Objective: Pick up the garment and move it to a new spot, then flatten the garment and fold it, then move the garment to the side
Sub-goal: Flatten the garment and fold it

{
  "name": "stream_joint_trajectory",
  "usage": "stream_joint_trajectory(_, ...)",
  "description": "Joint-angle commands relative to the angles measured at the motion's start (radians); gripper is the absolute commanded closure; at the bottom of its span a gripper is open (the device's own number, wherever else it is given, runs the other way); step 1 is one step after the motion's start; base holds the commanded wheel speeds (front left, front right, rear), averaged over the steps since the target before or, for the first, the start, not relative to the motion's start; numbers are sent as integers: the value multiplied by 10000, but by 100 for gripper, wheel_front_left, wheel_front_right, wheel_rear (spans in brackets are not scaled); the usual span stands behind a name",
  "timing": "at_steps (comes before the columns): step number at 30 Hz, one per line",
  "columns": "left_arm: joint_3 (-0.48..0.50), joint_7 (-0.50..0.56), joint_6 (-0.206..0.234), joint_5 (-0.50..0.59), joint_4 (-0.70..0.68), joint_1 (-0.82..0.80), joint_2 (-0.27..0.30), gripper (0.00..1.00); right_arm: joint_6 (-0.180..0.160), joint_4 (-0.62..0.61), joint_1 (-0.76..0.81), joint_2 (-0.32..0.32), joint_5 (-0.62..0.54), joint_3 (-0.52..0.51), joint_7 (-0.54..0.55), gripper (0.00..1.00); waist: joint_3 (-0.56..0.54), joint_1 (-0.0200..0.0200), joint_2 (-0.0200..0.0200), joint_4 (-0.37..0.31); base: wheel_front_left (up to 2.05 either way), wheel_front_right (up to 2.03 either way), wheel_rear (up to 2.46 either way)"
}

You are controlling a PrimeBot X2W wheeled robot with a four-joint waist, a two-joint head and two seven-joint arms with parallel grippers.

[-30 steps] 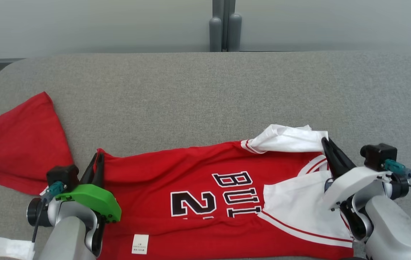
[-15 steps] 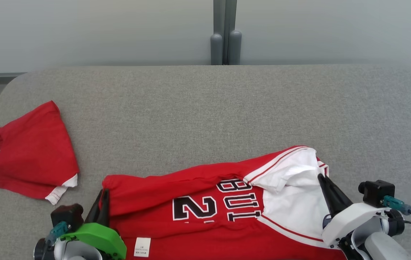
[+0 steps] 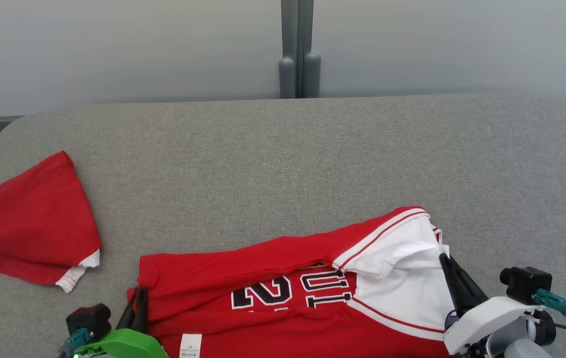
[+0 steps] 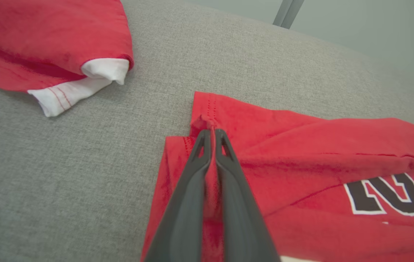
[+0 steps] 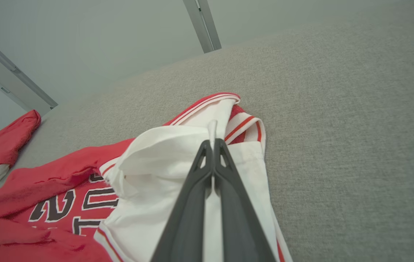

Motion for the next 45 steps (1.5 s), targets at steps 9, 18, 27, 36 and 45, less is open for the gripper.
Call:
stream_joint_trajectory(9, 160, 3, -27, -59, -109, 108, 279, 100, -12, -861, 805, -14, 371, 22, -24, 100, -96, 0, 0, -165, 0, 0, 0)
stream_joint_trajectory(18, 416, 3, 40, 142, 287, 215, 199, 0, -11, -528, 962, -36, 62, 72, 134, 0, -123, 0, 0, -257, 0, 0, 0)
stream_joint_trajectory(27, 986, 3, 422, 1163, -837, 859, 3, 0, -12, -556, 876, 162, -769, -1063, -28, 0, -121, 0, 0, -120, 0, 0, 0)
stream_joint_trajectory(36, 1125, 3, 375, 1943, -2198, 1154, -233, 0, -12, -264, 627, 722, -2055, -1758, -29, 0, 22, 0, 0, 137, 0, 0, 0)
stream_joint_trajectory(45, 836, 3, 315, 2160, -2870, 874, -322, 0, -12, 1212, -226, 1152, -3402, -2268, -21, 0, 633, 0, 0, 741, 0, 0, 0)
